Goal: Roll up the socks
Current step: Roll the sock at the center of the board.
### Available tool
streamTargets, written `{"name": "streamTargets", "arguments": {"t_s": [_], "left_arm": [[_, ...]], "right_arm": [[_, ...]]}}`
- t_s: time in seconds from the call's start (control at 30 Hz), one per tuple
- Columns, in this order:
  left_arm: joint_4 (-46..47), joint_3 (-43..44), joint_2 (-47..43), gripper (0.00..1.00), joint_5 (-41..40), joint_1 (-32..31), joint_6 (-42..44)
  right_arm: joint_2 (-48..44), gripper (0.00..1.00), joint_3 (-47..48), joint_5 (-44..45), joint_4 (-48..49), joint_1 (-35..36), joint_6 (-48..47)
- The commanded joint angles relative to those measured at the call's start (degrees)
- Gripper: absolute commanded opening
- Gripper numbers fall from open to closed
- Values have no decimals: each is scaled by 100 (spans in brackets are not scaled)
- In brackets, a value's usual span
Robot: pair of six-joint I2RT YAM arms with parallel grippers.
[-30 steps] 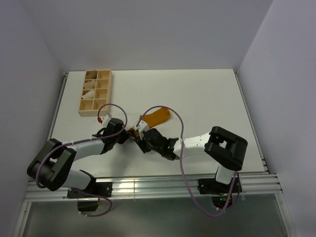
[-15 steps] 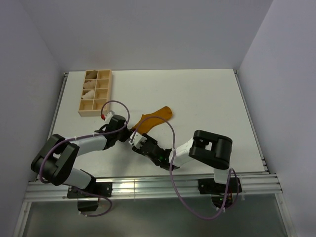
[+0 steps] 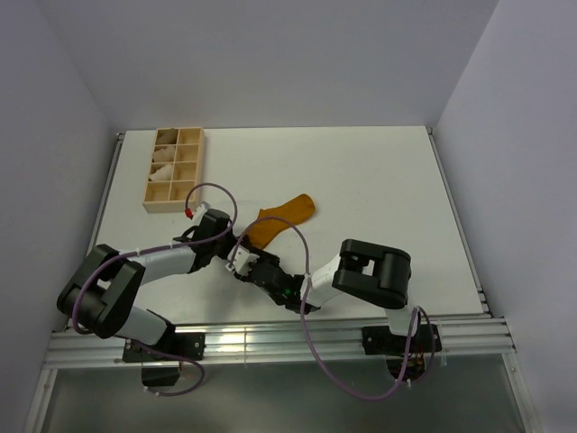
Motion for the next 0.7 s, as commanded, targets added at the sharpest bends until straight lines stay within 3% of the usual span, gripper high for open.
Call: {"name": "streamTargets", "arguments": {"t_s": [0.0, 0.33, 0.5, 0.67], "left_arm": [[-190, 82, 80, 0, 182, -20, 137], [-172, 82, 72, 0, 278, -20, 145], [-198, 73, 45, 0, 296, -20, 145], [-163, 29, -60, 4, 270, -20, 101]], "right_arm": [[176, 55, 225, 68, 269, 48, -58], [642, 46, 498, 77, 190, 30, 57], [651, 23, 463, 77, 32, -5, 171], [607, 7, 402, -63, -170, -49, 425]]}}
